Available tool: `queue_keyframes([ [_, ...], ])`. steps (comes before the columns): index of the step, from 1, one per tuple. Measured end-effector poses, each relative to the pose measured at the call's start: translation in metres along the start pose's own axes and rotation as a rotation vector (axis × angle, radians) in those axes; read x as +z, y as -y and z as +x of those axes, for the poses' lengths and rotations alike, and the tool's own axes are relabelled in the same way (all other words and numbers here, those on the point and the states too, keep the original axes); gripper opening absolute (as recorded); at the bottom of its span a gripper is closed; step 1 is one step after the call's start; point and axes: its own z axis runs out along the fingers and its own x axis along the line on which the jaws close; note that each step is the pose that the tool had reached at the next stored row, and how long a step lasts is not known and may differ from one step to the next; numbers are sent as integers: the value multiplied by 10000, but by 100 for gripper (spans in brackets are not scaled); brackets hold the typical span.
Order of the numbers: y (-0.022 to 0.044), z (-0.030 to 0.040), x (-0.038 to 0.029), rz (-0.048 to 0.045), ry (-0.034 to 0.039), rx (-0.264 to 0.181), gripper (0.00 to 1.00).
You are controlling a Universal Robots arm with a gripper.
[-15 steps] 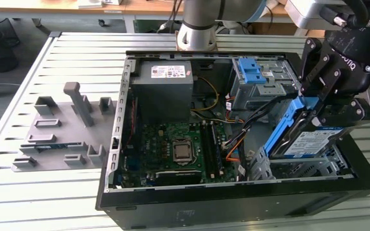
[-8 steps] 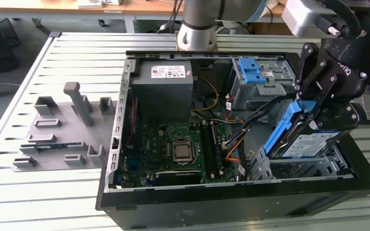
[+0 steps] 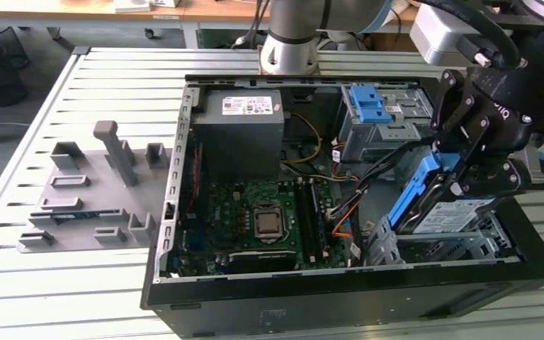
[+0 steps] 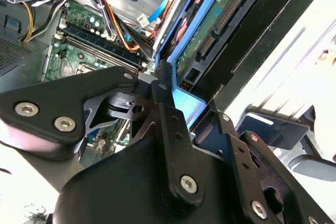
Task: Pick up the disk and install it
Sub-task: 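Insert the disk into the insertion slot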
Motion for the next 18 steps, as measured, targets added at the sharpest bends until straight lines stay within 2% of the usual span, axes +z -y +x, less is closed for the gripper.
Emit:
queue_keyframes([
  [13, 1, 0, 111, 0, 2, 0, 36],
  [18, 1, 0, 125, 1, -12, 0, 36],
])
